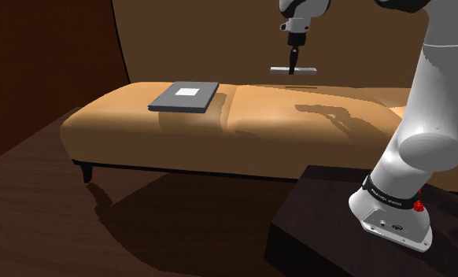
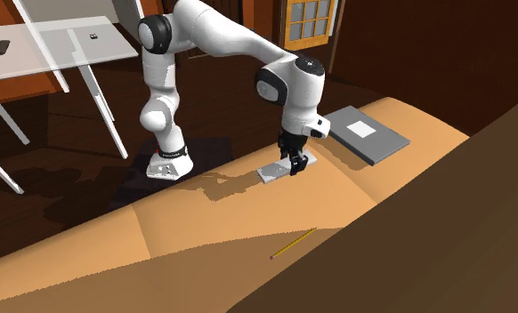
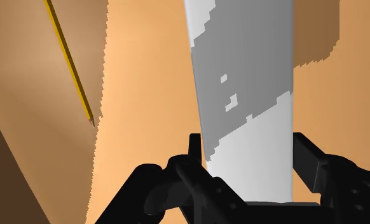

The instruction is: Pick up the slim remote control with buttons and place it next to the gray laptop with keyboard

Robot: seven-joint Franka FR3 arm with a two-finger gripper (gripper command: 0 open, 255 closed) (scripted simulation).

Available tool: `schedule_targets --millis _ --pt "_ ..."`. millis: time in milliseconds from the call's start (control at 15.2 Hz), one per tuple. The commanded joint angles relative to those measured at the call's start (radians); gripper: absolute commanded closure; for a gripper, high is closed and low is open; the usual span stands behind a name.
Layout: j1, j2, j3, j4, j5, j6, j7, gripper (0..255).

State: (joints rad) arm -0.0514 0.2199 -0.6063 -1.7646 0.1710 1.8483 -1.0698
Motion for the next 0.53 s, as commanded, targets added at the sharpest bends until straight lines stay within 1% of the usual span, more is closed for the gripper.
schedule_targets --millis 0,462 --pt "0.019 0.027 0.019 0.039 0.016 -0.012 0.038 255" --pt "0.050 0.177 0.077 0.244 0.084 -0.075 0.140 255"
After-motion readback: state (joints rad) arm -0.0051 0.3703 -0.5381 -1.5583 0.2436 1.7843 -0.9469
